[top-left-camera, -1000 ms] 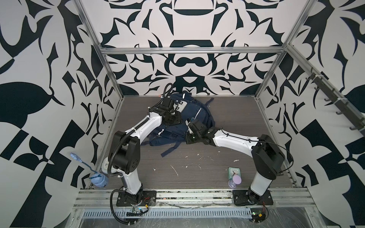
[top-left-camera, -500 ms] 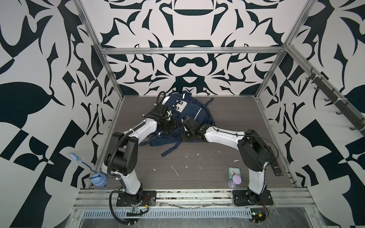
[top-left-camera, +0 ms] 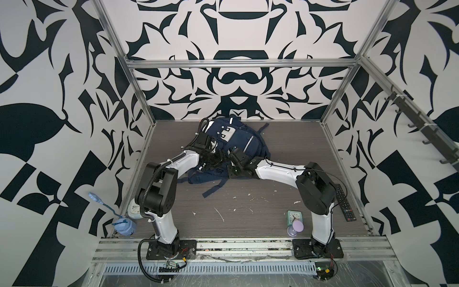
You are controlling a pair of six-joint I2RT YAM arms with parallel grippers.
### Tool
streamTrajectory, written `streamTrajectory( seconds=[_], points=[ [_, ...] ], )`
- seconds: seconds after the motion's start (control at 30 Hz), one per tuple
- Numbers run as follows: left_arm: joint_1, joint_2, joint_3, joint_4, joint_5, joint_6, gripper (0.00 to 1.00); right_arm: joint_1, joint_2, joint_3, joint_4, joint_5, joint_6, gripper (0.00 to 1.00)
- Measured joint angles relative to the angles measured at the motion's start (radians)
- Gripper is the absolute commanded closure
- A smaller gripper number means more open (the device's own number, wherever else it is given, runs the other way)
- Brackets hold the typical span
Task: Pack books, pencil case, and school supplies into a backpack
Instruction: Zip the student bag at the top-center of the table.
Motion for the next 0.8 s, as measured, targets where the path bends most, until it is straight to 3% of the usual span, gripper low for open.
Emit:
streamTrajectory(
  seconds=[0.23,0.43,0.53,0.63,0.8],
  points=[
    [0.000,0.010,0.000,0.015,0.011,-0.013,0.40,0.002,0.029,0.012,0.006,0.006,-0.009,0.79],
    [0.000,0.019,0.000,0.019,0.012,-0.019,0.43,0.002,0.037,0.019,0.010,0.016,-0.023,0.94],
    [0.000,0.021,0.000,0.022,0.012,-0.023,0.47,0.003,0.036,0.019,0.010,0.021,-0.026,1.00],
    [0.000,0.031,0.000,0.029,0.013,-0.030,0.51,0.002,0.027,0.019,0.003,0.017,-0.027,1.00],
    [0.000,0.040,0.000,0.037,0.013,-0.042,0.70,0.002,-0.002,0.015,-0.018,-0.007,-0.030,1.00]
  ],
)
